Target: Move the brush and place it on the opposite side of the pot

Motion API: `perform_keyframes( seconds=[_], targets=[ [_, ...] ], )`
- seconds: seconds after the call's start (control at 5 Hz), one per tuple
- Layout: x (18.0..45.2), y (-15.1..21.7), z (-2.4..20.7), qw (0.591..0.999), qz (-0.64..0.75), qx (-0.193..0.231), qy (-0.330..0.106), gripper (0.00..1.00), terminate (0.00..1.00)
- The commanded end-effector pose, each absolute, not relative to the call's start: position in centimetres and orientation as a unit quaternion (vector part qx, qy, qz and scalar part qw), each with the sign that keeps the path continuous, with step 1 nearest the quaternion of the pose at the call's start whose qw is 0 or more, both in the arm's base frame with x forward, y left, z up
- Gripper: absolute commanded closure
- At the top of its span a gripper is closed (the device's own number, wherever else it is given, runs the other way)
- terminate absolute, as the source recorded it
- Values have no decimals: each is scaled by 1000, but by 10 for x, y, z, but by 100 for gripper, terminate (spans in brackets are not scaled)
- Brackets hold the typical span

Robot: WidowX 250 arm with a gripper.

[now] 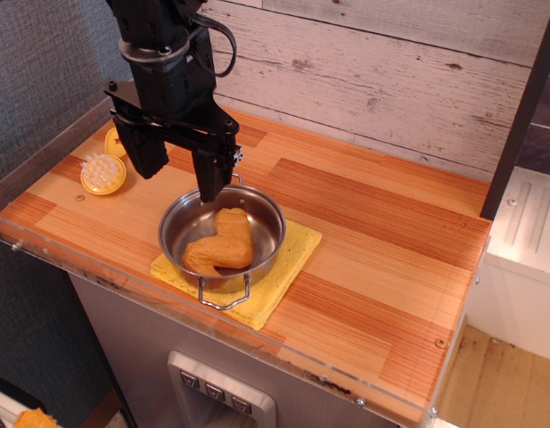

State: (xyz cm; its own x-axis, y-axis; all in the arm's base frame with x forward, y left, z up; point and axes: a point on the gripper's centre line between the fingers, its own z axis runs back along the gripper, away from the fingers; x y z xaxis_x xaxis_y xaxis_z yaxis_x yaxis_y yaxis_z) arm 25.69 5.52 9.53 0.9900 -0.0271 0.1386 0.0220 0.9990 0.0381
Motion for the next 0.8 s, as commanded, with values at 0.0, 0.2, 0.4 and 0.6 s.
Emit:
perform_keyframes(
  seconds=[0.0, 0.2, 0.4, 0.6],
  targets=[
    [257, 55, 95, 997, -12, 18, -70, 0, 0],
    [261, 79, 93, 997, 5, 0, -77, 0, 0],
    [263, 116, 93, 996, 48, 22, -79, 0, 0],
    [267, 167, 88, 991, 103, 39, -78, 0, 0]
  ],
)
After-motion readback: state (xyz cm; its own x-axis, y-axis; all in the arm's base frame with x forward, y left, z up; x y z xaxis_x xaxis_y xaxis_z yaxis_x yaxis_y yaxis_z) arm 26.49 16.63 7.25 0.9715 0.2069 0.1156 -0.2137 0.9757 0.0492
